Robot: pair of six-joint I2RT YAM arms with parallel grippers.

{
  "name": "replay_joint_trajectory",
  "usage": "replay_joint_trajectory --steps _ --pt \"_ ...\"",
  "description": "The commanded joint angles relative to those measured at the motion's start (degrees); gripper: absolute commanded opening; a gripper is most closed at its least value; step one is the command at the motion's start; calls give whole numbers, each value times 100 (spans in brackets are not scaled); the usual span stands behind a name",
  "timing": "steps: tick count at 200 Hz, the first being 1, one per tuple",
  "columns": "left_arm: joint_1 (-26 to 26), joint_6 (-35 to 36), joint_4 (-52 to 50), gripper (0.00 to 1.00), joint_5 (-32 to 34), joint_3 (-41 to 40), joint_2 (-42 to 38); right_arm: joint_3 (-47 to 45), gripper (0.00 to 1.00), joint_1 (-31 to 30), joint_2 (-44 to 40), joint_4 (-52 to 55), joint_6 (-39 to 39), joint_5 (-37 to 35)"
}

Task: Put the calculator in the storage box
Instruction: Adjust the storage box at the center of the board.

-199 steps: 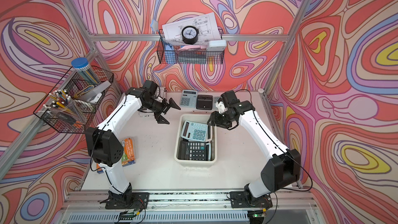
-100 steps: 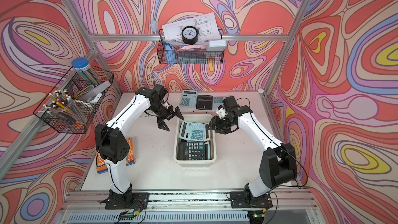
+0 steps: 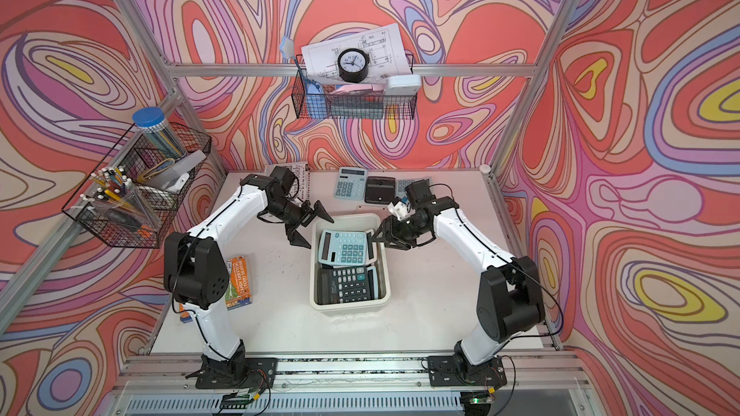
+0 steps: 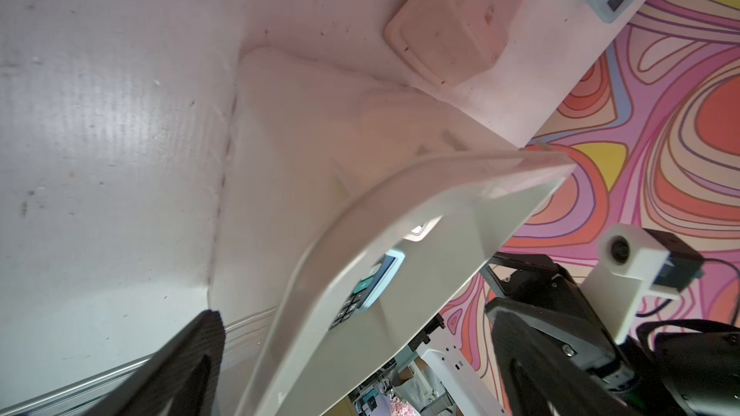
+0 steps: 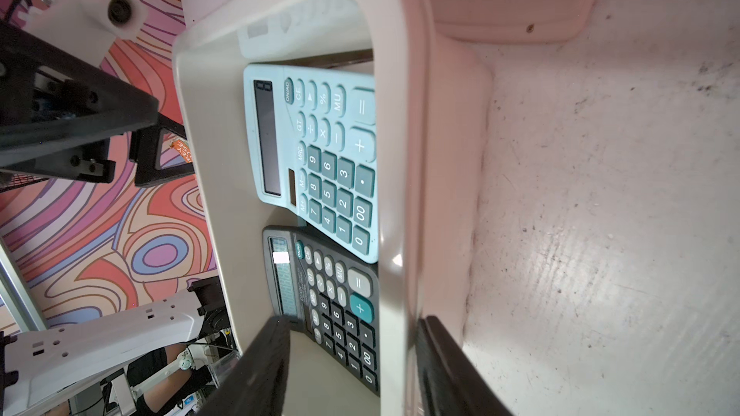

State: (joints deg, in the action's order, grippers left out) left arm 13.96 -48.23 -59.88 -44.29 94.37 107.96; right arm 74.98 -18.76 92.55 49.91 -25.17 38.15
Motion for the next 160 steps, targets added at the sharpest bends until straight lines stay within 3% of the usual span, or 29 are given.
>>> replay_joint_trajectory --steps 1,19,36,39,93,146,160 --pt "25 -307 414 99 -324 92 -47 193 57 -40 120 350 1 -453" --pt "21 -345 441 99 -335 270 102 442 66 -9 156 487 -1 -848" --pt "24 -354 451 99 -343 483 249 636 96 72 173 482 -72 -1147" --pt "28 -354 457 99 -346 531 278 658 98 93 178 473 -84 -1190" --pt "-222 -266 258 99 -102 985 548 1099 98 343 48 -45 -426 -2567" --pt "-525 52 -44 99 181 1504 800 1884 98 1301 940 -399 -538 -1700" --pt "-525 103 -49 99 203 1660 899 1958 98 1441 1139 -645 -628 -1868"
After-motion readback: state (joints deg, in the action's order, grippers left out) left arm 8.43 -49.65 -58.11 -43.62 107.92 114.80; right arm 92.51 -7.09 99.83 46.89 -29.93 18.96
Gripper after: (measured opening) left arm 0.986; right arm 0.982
